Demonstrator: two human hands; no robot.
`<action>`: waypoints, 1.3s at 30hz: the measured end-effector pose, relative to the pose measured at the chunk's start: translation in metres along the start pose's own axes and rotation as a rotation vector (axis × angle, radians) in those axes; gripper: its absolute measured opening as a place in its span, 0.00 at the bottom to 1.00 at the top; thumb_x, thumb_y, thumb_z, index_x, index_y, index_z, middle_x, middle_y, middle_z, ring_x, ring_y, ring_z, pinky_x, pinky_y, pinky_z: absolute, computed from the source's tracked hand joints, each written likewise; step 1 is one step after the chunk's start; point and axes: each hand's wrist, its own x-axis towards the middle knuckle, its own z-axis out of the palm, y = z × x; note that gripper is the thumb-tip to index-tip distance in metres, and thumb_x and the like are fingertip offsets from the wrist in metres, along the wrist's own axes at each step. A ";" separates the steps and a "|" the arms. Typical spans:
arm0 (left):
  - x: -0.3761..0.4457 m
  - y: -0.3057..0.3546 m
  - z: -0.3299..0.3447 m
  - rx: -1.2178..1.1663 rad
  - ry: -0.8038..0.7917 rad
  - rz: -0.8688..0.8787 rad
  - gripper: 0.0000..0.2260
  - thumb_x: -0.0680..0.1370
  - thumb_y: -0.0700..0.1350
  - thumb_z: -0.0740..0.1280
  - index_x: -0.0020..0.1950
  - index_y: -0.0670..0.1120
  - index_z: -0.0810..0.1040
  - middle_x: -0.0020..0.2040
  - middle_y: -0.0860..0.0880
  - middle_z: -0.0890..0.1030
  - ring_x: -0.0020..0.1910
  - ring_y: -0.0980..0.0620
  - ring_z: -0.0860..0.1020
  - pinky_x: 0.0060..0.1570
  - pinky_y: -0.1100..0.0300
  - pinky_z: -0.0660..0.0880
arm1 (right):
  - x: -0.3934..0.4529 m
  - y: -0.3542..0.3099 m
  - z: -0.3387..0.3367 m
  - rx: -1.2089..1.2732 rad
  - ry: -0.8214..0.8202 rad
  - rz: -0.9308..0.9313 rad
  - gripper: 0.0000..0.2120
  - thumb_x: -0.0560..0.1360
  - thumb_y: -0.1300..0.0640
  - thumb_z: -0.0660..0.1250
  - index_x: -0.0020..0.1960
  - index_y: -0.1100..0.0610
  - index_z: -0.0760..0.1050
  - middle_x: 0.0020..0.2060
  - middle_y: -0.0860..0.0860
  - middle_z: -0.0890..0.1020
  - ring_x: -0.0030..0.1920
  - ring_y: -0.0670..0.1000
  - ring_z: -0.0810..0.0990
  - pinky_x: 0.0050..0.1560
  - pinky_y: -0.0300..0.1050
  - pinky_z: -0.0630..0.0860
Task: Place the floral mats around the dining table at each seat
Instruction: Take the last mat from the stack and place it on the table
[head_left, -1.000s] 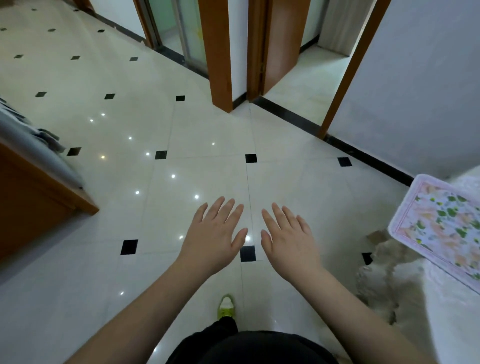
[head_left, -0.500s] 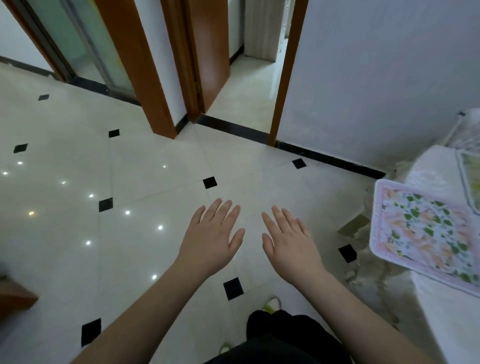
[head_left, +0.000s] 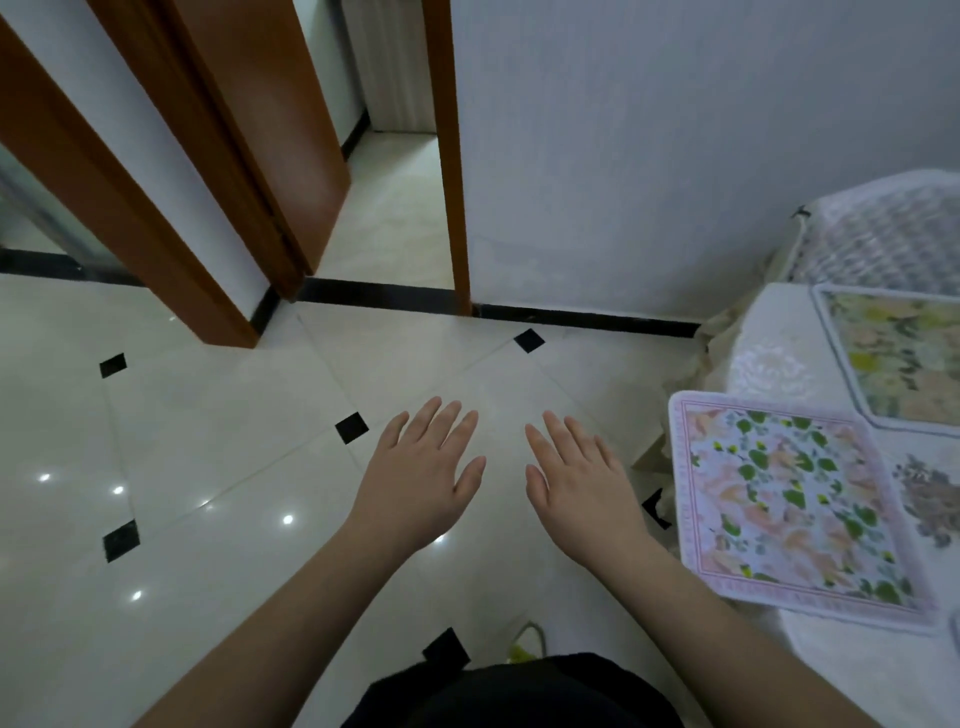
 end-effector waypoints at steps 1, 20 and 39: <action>0.011 0.003 -0.002 0.002 -0.002 0.019 0.35 0.76 0.62 0.33 0.81 0.52 0.54 0.81 0.51 0.56 0.80 0.51 0.50 0.77 0.50 0.47 | 0.007 0.006 -0.002 0.001 0.017 0.019 0.36 0.75 0.42 0.33 0.79 0.51 0.56 0.79 0.52 0.56 0.78 0.55 0.54 0.76 0.55 0.52; 0.230 0.014 0.001 0.052 0.085 0.554 0.26 0.82 0.59 0.50 0.77 0.50 0.65 0.77 0.48 0.67 0.77 0.48 0.63 0.73 0.49 0.56 | 0.107 0.062 -0.022 -0.012 0.177 0.519 0.25 0.77 0.48 0.52 0.68 0.55 0.75 0.66 0.55 0.77 0.64 0.58 0.77 0.61 0.58 0.74; 0.313 0.162 0.020 -0.038 0.021 1.243 0.25 0.80 0.57 0.54 0.70 0.46 0.75 0.70 0.45 0.76 0.70 0.45 0.73 0.66 0.46 0.70 | 0.054 0.126 -0.017 0.035 0.269 1.156 0.27 0.78 0.46 0.48 0.73 0.53 0.70 0.72 0.54 0.71 0.71 0.57 0.70 0.67 0.59 0.69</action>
